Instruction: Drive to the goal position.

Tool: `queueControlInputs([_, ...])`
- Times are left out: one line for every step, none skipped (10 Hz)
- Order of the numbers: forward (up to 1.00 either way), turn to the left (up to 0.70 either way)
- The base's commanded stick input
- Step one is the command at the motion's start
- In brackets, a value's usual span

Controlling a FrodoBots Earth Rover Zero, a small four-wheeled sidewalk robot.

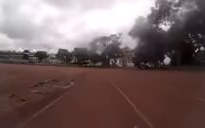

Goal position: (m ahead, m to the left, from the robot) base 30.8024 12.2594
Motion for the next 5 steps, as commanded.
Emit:
queueControlInputs([1.0, 0.0])
queueControlInputs([1.0, 0.0])
queueControlInputs([1.0, 0.0])
queueControlInputs([1.0, 0.0])
queueControlInputs([1.0, 0.0])
